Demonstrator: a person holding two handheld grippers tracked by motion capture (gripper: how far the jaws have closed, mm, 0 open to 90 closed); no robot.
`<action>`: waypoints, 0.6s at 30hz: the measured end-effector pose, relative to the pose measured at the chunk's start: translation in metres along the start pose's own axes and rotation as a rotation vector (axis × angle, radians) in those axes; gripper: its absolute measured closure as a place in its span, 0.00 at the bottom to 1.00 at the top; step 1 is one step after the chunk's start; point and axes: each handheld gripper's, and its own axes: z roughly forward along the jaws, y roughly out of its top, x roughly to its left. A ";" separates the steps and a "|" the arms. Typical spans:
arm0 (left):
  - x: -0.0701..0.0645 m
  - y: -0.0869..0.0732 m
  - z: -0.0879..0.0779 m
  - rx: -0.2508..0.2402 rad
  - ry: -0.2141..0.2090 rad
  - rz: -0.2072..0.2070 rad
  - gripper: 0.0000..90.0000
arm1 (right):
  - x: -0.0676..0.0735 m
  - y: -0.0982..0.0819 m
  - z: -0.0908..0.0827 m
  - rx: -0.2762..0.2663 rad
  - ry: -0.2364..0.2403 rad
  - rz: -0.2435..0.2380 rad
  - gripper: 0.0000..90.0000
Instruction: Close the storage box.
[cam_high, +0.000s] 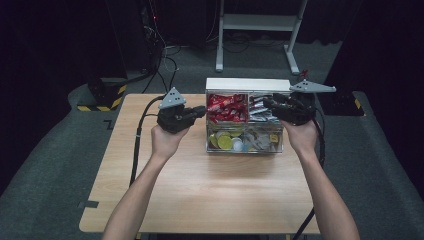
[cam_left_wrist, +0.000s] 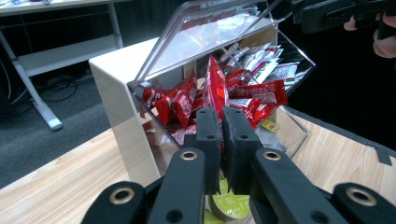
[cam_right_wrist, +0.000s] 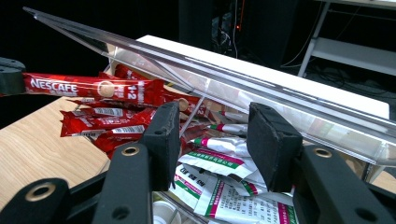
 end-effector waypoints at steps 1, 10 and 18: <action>0.002 -0.002 -0.003 -0.007 0.000 -0.009 0.95 | 0.000 0.000 0.000 -0.002 0.000 -0.003 0.60; 0.002 -0.005 -0.015 -0.020 0.000 -0.002 0.96 | 0.000 0.001 0.000 0.002 -0.002 0.000 0.60; 0.001 -0.007 -0.021 -0.029 -0.001 0.001 0.96 | 0.000 0.000 0.000 0.001 -0.001 0.000 0.60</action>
